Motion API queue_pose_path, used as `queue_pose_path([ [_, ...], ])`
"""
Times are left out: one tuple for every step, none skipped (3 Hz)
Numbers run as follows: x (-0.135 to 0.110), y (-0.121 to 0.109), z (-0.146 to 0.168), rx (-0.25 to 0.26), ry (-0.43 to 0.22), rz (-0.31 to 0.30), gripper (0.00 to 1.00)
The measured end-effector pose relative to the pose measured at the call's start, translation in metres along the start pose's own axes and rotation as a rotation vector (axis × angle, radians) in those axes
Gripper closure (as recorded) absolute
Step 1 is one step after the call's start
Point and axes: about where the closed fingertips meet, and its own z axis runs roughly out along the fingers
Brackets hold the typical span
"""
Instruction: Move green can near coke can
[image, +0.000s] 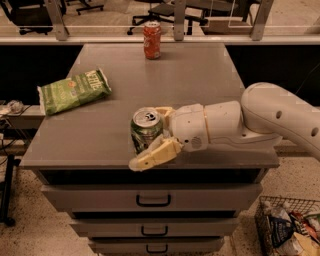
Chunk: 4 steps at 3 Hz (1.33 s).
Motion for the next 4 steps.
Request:
queue_pose_path([
  [-0.009,-0.003,-0.004,0.015,-0.002,-0.002,0.41],
  [-0.014,-0.014,-0.028,0.062,0.014,-0.018,0.65],
  [-0.033,-0.036,-0.074,0.135,0.039,-0.068,0.88],
  [-0.044,-0.041,-0.080,0.151,0.032,-0.089,1.00],
])
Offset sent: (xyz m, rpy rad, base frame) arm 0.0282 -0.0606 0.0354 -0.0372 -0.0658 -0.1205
